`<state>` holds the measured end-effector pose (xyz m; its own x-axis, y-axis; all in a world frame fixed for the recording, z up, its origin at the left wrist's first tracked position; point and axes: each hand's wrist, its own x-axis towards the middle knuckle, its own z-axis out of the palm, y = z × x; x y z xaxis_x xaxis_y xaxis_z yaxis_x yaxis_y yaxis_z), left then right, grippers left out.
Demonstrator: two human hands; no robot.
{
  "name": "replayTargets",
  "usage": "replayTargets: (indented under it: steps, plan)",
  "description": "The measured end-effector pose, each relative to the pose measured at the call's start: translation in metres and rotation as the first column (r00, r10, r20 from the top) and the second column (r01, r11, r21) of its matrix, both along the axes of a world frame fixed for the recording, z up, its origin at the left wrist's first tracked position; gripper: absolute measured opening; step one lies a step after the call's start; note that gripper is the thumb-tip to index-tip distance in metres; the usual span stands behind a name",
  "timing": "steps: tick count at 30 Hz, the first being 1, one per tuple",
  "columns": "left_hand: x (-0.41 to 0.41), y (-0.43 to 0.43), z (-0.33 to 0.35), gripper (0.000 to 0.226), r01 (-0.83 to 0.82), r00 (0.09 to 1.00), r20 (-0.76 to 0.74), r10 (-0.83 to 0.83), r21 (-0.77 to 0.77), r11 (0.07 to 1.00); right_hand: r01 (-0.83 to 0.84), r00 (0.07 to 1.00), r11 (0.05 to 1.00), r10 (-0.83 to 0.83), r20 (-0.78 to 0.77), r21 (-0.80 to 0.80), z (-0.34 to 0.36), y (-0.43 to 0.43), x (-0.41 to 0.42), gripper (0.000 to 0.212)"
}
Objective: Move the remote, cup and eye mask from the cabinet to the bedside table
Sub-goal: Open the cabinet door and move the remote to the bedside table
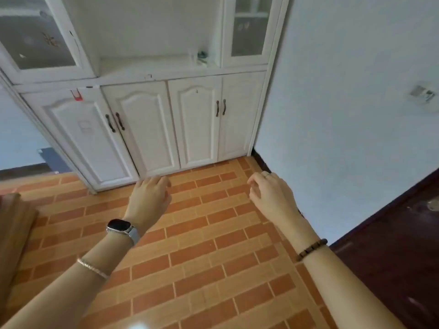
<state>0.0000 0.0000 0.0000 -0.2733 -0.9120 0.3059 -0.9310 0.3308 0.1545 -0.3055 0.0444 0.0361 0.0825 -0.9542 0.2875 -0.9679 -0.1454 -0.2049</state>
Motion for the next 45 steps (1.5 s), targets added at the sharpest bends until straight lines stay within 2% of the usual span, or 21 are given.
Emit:
replayTargets:
  steps: [2,6,12,17,26,35,45]
  plan:
    - [-0.004,0.005,-0.014,0.018,0.001,1.0,0.004,-0.001,0.045,0.999,-0.008,1.0,1.0,0.008,-0.004,0.003,-0.013,0.005,-0.003,0.013]
    - [-0.009,0.024,-0.052,0.018,0.005,0.999,0.053,-0.013,0.15,0.989,0.004,1.0,0.994,-0.006,0.012,0.111,-0.05,0.022,-0.009,0.015]
    - [-0.017,0.032,-0.079,0.016,0.012,0.998,0.063,-0.025,0.2,0.98,0.026,0.999,0.98,-0.03,0.017,0.2,-0.081,0.028,-0.011,0.016]
    - [-0.023,0.004,-0.082,0.014,0.004,0.999,0.044,-0.014,0.22,0.975,0.021,0.999,0.973,-0.027,0.026,0.229,-0.087,0.001,-0.012,0.018]
    - [-0.039,-0.115,-0.074,0.014,0.076,0.996,0.025,-0.083,0.208,0.975,0.047,0.996,0.978,-0.062,0.069,0.204,-0.085,-0.107,-0.011,0.018]
    - [-0.04,-0.263,-0.046,0.013,0.117,0.98,0.135,-0.144,0.187,0.975,0.081,0.994,0.985,-0.092,0.062,0.155,-0.065,-0.246,-0.001,0.017]
    - [-0.074,-0.378,-0.048,0.013,0.15,0.972,0.142,-0.186,0.232,0.961,0.117,0.991,0.978,-0.126,0.047,0.17,-0.066,-0.361,-0.029,0.019]
